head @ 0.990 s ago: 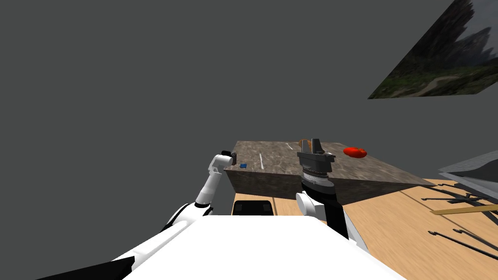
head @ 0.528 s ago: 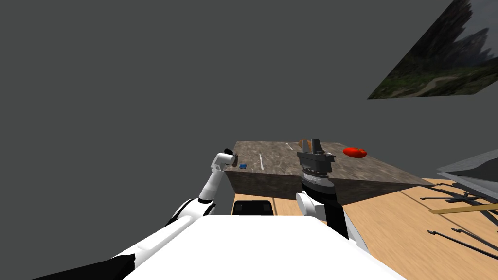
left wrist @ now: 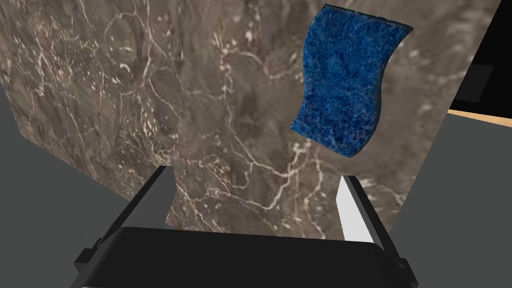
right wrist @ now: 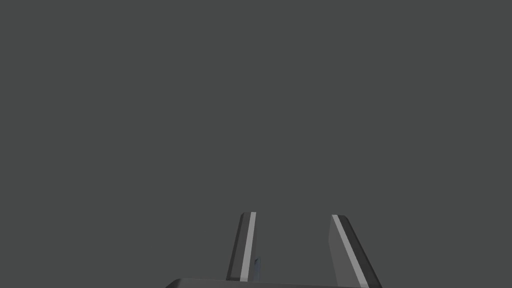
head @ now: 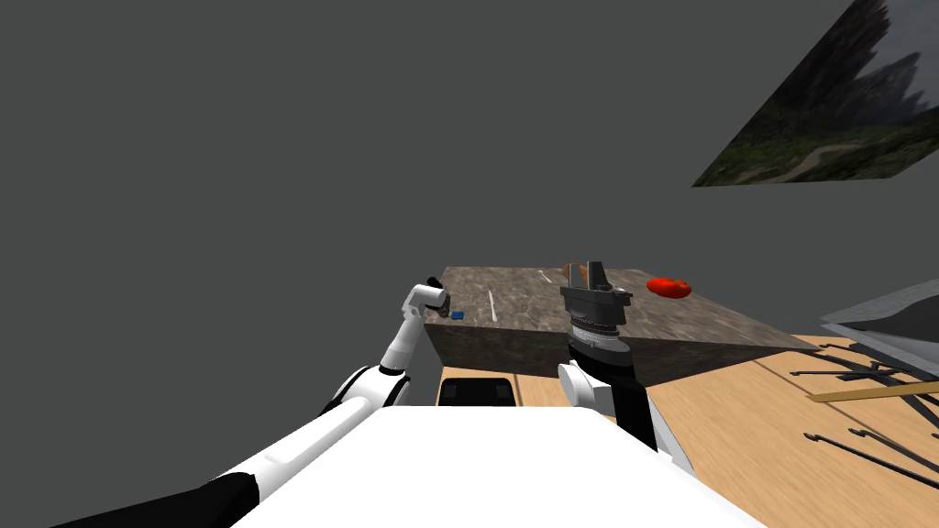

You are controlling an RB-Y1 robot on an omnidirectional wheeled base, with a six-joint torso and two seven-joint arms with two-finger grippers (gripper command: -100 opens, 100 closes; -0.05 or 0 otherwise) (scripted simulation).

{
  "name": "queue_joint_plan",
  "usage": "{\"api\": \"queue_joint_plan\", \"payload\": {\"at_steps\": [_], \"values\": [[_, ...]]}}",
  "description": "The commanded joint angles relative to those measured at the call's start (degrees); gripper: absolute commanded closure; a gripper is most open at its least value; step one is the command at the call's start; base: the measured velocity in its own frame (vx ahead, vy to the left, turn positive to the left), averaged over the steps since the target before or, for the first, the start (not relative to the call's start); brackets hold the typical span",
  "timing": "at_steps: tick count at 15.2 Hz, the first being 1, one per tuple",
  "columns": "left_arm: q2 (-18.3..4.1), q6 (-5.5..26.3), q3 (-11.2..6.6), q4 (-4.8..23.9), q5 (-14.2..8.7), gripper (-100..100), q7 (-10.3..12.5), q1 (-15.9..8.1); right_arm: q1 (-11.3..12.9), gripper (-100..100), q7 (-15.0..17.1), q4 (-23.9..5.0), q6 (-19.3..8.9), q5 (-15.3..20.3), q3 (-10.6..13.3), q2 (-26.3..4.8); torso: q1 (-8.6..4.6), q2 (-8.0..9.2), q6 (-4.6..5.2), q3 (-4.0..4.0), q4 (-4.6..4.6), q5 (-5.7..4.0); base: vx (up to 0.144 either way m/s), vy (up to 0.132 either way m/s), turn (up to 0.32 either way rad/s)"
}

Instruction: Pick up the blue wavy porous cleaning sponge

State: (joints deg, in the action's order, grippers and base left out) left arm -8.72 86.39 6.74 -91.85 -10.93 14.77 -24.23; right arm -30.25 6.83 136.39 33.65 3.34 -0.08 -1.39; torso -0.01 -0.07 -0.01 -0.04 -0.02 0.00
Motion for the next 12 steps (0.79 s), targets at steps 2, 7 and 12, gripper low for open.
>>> {"api": "queue_joint_plan", "payload": {"at_steps": [2, 7, 12], "values": [[0.45, 3.90, 0.31, 0.85, -0.41, -100, 0.66, -1.12, 0.00, 0, 0.00, 0.00, 0.00, 0.00, 0.00, 0.00, -0.01, -0.01, 0.01, 0.00, 0.00, 0.00, 0.020, -0.002, -0.017], [1.39, 9.25, 0.80, 2.81, -1.11, -100, 1.75, -3.28, 0.00, 0, 0.00, 0.00, 0.00, 0.00, 0.00, 0.00, -0.02, -0.03, 0.00, -0.02, -0.01, -0.01, 0.023, -0.006, -0.015], [2.41, 14.75, 1.22, 4.45, -1.68, -100, 2.62, -4.94, 0.00, 0, 0.00, 0.00, 0.00, 0.00, 0.00, 0.00, -0.05, -0.06, 0.00, -0.04, -0.02, -0.01, 0.032, -0.012, -0.019]]}}
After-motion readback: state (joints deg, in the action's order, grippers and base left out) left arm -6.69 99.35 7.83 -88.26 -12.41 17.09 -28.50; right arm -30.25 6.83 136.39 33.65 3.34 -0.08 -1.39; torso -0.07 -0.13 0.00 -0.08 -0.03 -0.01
